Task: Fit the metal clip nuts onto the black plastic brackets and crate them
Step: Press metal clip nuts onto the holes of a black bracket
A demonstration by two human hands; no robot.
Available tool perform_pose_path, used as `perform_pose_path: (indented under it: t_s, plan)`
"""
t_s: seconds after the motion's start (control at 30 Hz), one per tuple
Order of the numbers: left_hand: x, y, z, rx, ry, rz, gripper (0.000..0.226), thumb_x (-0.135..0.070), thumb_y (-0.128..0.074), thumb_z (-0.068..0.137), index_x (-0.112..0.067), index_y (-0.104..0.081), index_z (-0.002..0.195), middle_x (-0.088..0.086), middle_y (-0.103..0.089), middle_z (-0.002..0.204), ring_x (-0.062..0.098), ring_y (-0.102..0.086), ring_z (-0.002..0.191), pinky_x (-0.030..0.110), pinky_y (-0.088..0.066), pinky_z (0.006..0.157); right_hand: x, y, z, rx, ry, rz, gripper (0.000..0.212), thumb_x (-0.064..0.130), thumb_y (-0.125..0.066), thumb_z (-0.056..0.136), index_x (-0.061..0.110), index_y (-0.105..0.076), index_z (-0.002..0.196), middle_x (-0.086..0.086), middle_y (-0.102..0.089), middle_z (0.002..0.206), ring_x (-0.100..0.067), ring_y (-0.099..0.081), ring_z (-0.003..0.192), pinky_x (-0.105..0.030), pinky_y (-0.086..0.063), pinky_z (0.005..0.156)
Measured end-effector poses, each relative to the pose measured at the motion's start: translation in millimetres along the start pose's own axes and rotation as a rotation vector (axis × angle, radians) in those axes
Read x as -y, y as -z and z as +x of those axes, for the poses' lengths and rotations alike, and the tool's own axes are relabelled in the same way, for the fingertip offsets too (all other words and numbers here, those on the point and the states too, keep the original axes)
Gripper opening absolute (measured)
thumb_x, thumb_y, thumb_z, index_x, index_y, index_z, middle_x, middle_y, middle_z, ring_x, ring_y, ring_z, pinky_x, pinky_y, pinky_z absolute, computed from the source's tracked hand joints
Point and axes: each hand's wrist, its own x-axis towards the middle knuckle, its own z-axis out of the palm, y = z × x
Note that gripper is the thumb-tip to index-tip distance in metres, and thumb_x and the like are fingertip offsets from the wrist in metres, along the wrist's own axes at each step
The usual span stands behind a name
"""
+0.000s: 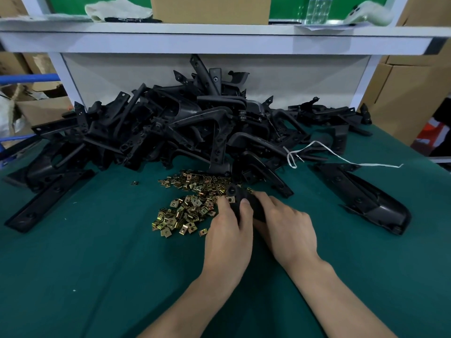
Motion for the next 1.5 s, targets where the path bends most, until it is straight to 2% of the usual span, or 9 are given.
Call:
perform_pose_path:
  t_s: [0.1,0.2,0.33,0.47,0.77,1.0,1.13,1.3,1.5]
  plan:
    - [-0.1,0.9,0.2,-0.01,0.01,-0.011,0.018,-0.046,-0.045,0.102,-0.03,-0.048,0.093,-0.012,-0.06,0.067,0.002,-0.056,0.059,0.016,-0.038,0.052,-0.3,0.3,-0.3,-0.001,0.001,0.009,0.046,0.048,-0.047,0.1,0.034,-0.036,0.142,0.01,-0.065,0.119,-0.017,-0.068,0.093,-0.033,-0.045,0.065]
    - [0.1,0.7,0.6,-0.03,0.041,-0.038,0.014,-0.05,-0.047,0.099,-0.036,-0.05,0.096,-0.015,-0.065,0.075,0.004,-0.061,0.064,0.017,-0.042,0.055,-0.7,-0.2,-0.8,-0.005,0.007,0.025,0.045,0.048,-0.048,0.099,0.033,-0.039,0.14,0.01,-0.066,0.115,-0.018,-0.068,0.09,-0.033,-0.044,0.063]
    - [0.2,0.4,0.8,-0.018,0.063,-0.065,0.022,-0.052,-0.047,0.098,-0.032,-0.053,0.092,-0.009,-0.065,0.069,0.01,-0.062,0.061,0.036,-0.053,0.059,-0.7,-0.9,-0.5,-0.013,0.013,0.028,0.045,0.049,-0.05,0.098,0.034,-0.039,0.139,0.01,-0.066,0.115,-0.018,-0.069,0.089,-0.032,-0.042,0.062]
    - [-0.8,1.1,-0.3,-0.02,0.038,-0.024,0.024,-0.051,-0.045,0.098,-0.03,-0.052,0.09,-0.008,-0.063,0.066,0.009,-0.061,0.06,0.034,-0.051,0.058,-1.5,-1.6,-0.3,-0.015,0.013,0.026,0.046,0.049,-0.049,0.097,0.034,-0.039,0.139,0.01,-0.066,0.116,-0.019,-0.069,0.089,-0.033,-0.044,0.062]
    - [-4.6,3.1,-0.6,-0.014,0.014,0.004,0.023,-0.048,-0.046,0.1,-0.028,-0.052,0.09,-0.01,-0.057,0.069,0.016,-0.054,0.064,0.039,-0.049,0.063,-1.3,-0.1,-0.6,-0.001,0.004,0.033,0.045,0.049,-0.048,0.098,0.035,-0.039,0.139,0.01,-0.066,0.116,-0.019,-0.068,0.091,-0.035,-0.049,0.066]
    - [-5.5,3.9,-1.1,-0.007,0.018,-0.001,0.022,-0.049,-0.045,0.1,-0.031,-0.05,0.089,-0.009,-0.059,0.071,0.022,-0.06,0.072,0.046,-0.054,0.07,-1.3,-0.1,-0.2,-0.007,0.004,0.024,0.045,0.049,-0.049,0.098,0.035,-0.038,0.14,0.011,-0.066,0.116,-0.018,-0.069,0.091,-0.035,-0.049,0.067]
    - [-5.1,3.4,-1.1,-0.011,-0.002,0.004,0.022,-0.047,-0.045,0.101,-0.032,-0.05,0.086,-0.012,-0.054,0.064,0.011,-0.052,0.061,0.037,-0.047,0.062,-1.4,-1.0,-0.3,-0.009,0.005,0.024,0.045,0.049,-0.049,0.098,0.035,-0.039,0.139,0.011,-0.066,0.116,-0.017,-0.069,0.09,-0.035,-0.05,0.066]
    - [-6.6,4.4,-1.3,-0.009,-0.012,0.022,0.022,-0.047,-0.044,0.101,-0.031,-0.051,0.088,-0.011,-0.055,0.067,0.013,-0.051,0.061,0.043,-0.051,0.065,-1.0,-0.5,0.1,-0.011,0.005,0.023,0.044,0.048,-0.048,0.098,0.035,-0.039,0.139,0.01,-0.066,0.116,-0.018,-0.069,0.089,-0.035,-0.05,0.066]
    - [-10.1,7.4,-3.8,0.0,-0.048,0.119,0.034,-0.056,-0.033,0.095,-0.027,-0.051,0.098,-0.005,-0.066,0.081,0.021,-0.064,0.079,0.049,-0.053,0.077,-0.7,0.4,-0.3,-0.008,-0.009,0.024,0.047,0.049,-0.049,0.099,0.037,-0.036,0.143,0.012,-0.064,0.119,-0.016,-0.068,0.093,-0.035,-0.051,0.069]
